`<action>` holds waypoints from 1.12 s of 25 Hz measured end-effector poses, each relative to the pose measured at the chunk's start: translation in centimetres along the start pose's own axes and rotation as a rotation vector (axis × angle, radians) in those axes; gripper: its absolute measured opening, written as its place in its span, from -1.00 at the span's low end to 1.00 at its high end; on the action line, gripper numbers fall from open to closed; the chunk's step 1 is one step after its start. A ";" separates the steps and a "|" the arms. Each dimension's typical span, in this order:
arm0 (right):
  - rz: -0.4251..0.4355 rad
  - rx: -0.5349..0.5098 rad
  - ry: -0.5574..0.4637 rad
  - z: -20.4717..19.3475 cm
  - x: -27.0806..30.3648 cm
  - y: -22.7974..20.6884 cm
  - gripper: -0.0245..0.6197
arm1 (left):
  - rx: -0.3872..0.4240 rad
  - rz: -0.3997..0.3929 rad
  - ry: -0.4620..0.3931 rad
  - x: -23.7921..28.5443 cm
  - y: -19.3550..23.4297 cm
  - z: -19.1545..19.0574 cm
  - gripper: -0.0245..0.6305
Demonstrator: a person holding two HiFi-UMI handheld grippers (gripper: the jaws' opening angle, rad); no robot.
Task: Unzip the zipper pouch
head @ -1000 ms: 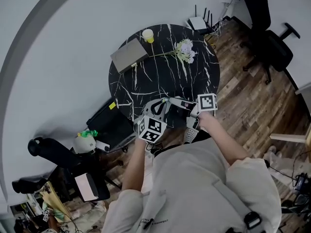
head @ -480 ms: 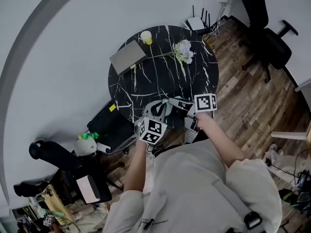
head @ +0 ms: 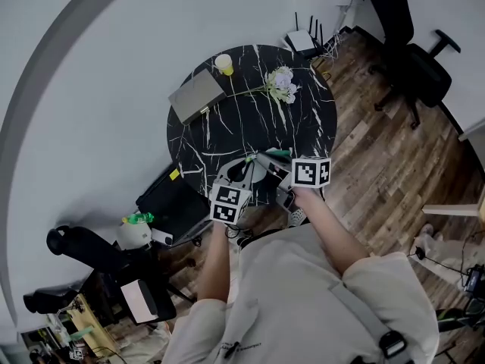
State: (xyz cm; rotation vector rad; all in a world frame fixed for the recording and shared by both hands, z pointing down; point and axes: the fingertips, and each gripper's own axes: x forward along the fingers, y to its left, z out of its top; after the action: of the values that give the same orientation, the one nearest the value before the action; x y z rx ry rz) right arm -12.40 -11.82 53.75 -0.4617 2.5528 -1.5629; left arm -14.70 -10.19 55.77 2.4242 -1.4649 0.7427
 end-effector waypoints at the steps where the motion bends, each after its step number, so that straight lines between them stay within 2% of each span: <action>1: -0.003 -0.001 -0.004 0.1 -0.2 0.0 -0.89 | -0.007 0.001 0.000 0.0 -0.1 0.1 -0.78; 10: -0.035 -0.056 -0.003 0.1 -1.2 -0.4 -0.89 | -0.009 0.008 -0.002 -0.2 -0.8 0.3 -0.78; 21: -0.065 -0.052 -0.023 0.2 -2.9 -1.3 -0.89 | -0.005 -0.026 0.001 0.3 -2.1 0.2 -0.78; 28: -0.100 -0.055 -0.045 0.6 -4.1 -1.9 -0.89 | 0.036 -0.043 0.012 0.6 -3.0 0.5 -0.78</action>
State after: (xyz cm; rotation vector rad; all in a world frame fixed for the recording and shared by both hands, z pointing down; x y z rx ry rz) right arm -7.95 -11.87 54.93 -0.6319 2.5818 -1.4983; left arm -11.71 -9.49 55.87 2.4650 -1.4022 0.7790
